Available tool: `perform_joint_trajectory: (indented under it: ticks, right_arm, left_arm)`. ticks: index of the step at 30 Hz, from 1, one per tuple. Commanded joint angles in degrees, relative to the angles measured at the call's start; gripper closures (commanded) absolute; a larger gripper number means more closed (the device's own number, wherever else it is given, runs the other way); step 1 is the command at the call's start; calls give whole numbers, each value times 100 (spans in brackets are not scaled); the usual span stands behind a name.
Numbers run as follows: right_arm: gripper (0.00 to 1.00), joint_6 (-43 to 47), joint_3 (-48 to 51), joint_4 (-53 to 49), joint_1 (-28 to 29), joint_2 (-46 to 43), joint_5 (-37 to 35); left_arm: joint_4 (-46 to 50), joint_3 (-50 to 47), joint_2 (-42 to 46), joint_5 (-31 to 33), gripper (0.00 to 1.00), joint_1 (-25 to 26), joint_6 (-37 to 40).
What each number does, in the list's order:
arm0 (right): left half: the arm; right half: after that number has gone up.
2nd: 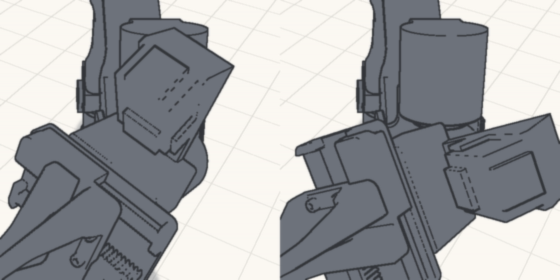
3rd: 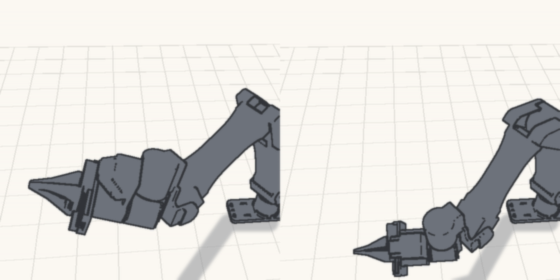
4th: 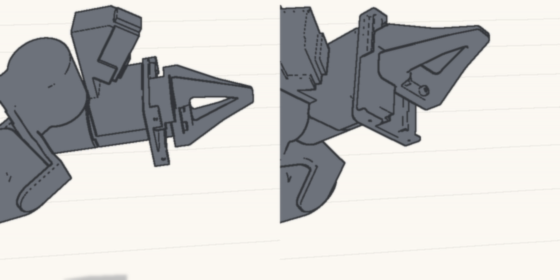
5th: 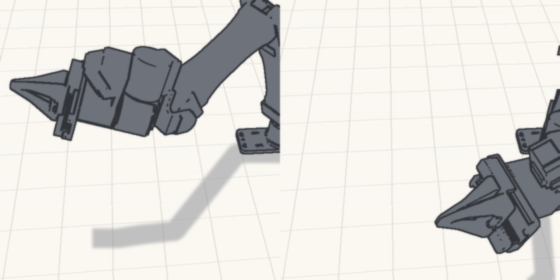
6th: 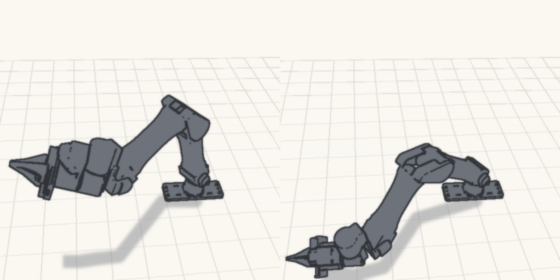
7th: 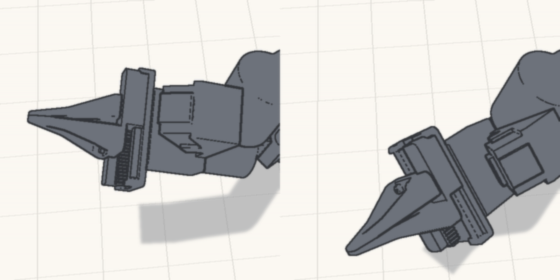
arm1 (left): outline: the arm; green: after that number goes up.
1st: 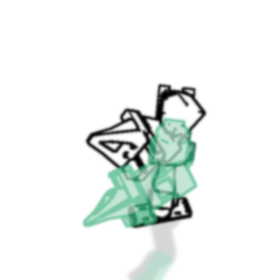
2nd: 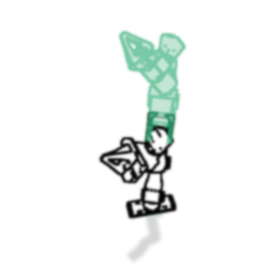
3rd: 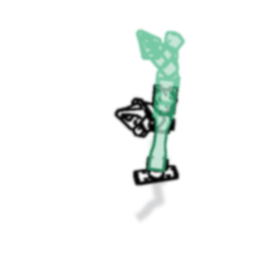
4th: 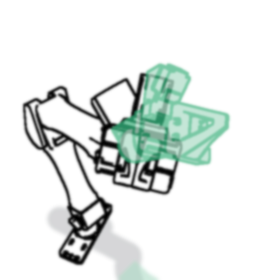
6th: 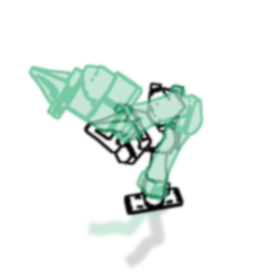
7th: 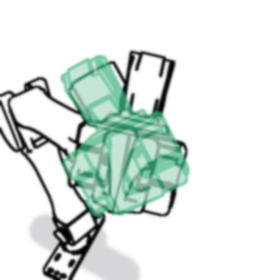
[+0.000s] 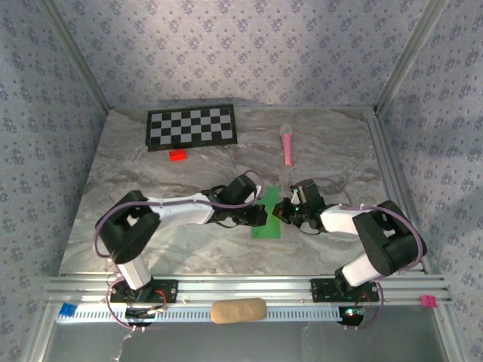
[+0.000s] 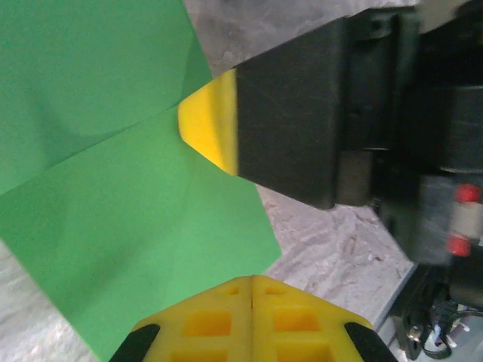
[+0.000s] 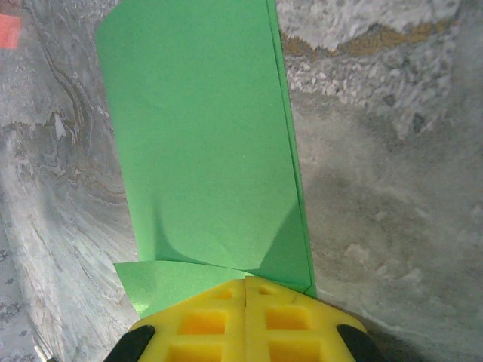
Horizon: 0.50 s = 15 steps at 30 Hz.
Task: Fold a paper plane with a square sheet of paper (pick it up from the middle)
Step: Fold the triangle a second time at the center of the table.
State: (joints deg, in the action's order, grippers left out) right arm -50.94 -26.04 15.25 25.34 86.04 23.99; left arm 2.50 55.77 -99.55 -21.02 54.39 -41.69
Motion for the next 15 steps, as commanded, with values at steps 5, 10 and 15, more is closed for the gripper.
perform_joint_trajectory:
  ticks: [5, 10, 15]
  right_arm:
    - [100, 129, 94, -637, 41, 186, -390]
    - [100, 145, 99, -637, 35, 202, -404]
    - [100, 146, 108, -593, 40, 203, -378]
  left_arm:
    - [35, -88, -564, -190, 96, 57, -75]
    - [-52, -568, -451, -83, 96, 166, -205]
    - [-298, -1140, -203, -86, 96, 210, -324]
